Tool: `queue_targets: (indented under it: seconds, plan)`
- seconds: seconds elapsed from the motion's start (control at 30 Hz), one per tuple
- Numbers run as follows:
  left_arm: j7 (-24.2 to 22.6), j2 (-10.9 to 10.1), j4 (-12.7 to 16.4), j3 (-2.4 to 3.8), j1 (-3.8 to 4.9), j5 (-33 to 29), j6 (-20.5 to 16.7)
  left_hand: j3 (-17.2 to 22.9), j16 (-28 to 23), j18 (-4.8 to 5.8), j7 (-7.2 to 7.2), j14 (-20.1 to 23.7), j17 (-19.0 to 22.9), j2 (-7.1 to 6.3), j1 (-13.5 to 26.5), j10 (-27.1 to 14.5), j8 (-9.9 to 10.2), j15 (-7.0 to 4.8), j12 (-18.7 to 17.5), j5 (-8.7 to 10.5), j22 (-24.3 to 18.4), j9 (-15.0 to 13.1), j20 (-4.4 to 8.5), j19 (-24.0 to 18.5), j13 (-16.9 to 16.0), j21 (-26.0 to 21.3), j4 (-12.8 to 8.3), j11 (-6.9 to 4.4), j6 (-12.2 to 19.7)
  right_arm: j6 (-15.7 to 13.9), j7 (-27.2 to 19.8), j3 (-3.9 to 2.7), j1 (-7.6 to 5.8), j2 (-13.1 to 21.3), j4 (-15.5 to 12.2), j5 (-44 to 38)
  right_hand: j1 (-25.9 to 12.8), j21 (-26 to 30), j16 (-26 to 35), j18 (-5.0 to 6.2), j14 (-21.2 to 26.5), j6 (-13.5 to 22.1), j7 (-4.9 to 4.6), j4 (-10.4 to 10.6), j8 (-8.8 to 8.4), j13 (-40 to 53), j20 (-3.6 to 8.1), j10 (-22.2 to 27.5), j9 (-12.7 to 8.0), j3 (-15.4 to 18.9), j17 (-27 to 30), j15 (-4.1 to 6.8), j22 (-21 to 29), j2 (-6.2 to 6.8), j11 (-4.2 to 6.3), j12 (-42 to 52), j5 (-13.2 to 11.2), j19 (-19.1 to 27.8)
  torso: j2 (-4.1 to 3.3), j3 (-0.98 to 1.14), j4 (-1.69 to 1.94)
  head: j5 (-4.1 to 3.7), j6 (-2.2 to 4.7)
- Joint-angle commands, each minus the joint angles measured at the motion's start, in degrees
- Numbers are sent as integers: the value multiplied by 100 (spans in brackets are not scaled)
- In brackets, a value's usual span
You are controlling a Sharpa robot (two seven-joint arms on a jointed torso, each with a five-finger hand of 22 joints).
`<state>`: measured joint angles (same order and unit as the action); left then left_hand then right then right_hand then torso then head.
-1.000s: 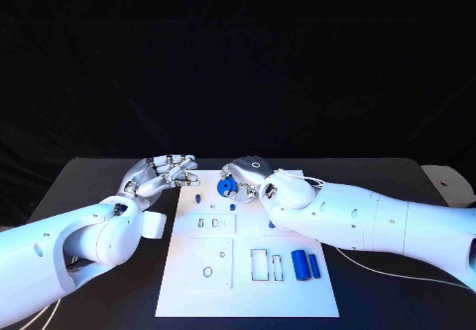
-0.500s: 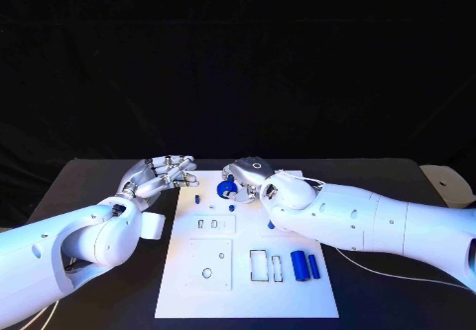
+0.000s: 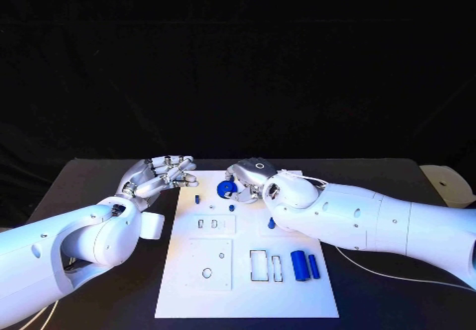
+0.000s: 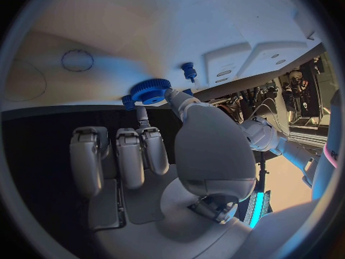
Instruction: Assemble the parts on the task board
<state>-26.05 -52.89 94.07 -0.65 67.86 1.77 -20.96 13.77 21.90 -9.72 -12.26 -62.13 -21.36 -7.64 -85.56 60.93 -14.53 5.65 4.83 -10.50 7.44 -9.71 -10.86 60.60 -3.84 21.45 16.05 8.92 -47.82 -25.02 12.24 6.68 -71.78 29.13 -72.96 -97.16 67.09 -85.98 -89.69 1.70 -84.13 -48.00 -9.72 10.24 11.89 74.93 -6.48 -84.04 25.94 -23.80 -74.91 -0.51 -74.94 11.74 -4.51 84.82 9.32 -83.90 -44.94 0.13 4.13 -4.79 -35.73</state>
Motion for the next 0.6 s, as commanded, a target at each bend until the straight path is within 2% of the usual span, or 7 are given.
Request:
queue_targets:
  seconds: [0.03, 0.13, 0.2, 0.3, 0.4, 0.47, 0.6]
  plan:
    - [-17, 18, -8, 4, 9, -10, 130, 38, 0, -69, -42, 46, -9, 20, 32, -26, 29, -3, -17, 36, -7, 4, -3, -21, -7, 8, 0, 30, 27, -361, -126, -10, -13, 216, -188, 334, -41, -21, 32, -44, -535, -50, 8, 36, -20, 1024, -31, -185, 13, 26, -1262, -22, -1035, -17, -37, 60, 40, -312, 10, -4, 11, -39, 10]
    - [-21, 17, -14, 4, 9, -10, 146, 41, 0, -69, -42, 47, -12, 21, 32, -29, 31, -2, -21, 37, -7, 5, -3, -21, -6, 8, 0, 30, 30, -698, -495, -24, -76, 512, -411, 854, 31, -9, 34, -39, -533, -48, 10, 21, -40, 1052, -25, -211, 17, 5, -1253, -16, -1021, -44, -33, 88, 48, -303, 16, -5, -4, -37, 12]
    - [-24, 12, -20, 4, 10, -10, 152, 41, 0, -69, -42, 47, -12, 21, 32, -29, 31, -2, -21, 37, -7, 5, -3, -21, -6, 8, 0, 30, 30, -743, -930, -30, -164, 789, -591, 1463, 122, 39, 41, -24, -527, -55, 9, -20, -56, 1030, -22, -192, 21, -31, -1227, -15, -965, -61, -32, 68, 47, -266, 19, -2, -27, -37, 28]
    - [-31, 5, -37, 4, 10, -10, 152, 41, -1, -69, -41, 48, -14, 20, 33, -31, 32, -2, -23, 38, -8, 5, -4, -22, -6, 8, 0, 30, 32, -521, -1487, -34, -294, 1177, -795, 2273, 291, 56, 39, -20, -529, -46, -4, -115, -95, 983, -22, -146, 26, -121, -1236, -19, -952, -96, -40, 21, 66, -254, 34, -2, -58, -48, 39]
    - [-38, 2, -58, 3, 9, -10, 146, 41, -1, -69, -41, 48, -14, 20, 33, -31, 32, -2, -23, 38, -8, 5, -4, -22, -6, 8, 0, 30, 32, -210, -1938, -37, -398, 1594, -970, 2970, 399, 107, 41, -5, -527, -128, 3, -202, -76, 982, -24, -141, 50, -168, -1230, -18, -897, -69, -35, 19, 87, -215, 51, -1, -93, -56, 45]
    - [-41, 4, -66, 3, 9, -10, 145, 42, -1, -69, -39, 50, -16, 20, 33, -30, 33, -2, -23, 38, -8, 4, -4, -23, -7, 8, -1, 30, 31, -48, -2113, -37, -435, 1810, -1036, 3260, 416, 130, 41, 3, -526, -135, 4, -221, -78, 978, -23, -137, 53, -168, -1229, -17, -871, -52, -34, 16, 97, -197, 58, 5, -113, -56, 45]
    - [-44, 15, -71, 2, 9, -10, 157, 44, -1, -69, -38, 50, -18, 19, 32, -28, 32, -2, -23, 39, -8, 4, -4, -23, -7, 8, -2, 29, 30, 254, -2328, -36, -473, 2171, -1056, 3600, 494, 153, 44, 8, -524, -178, 10, -306, -83, 968, -18, -128, 68, -153, -1220, -12, -853, 19, -28, 7, 271, -180, 65, 25, -138, -75, 42]
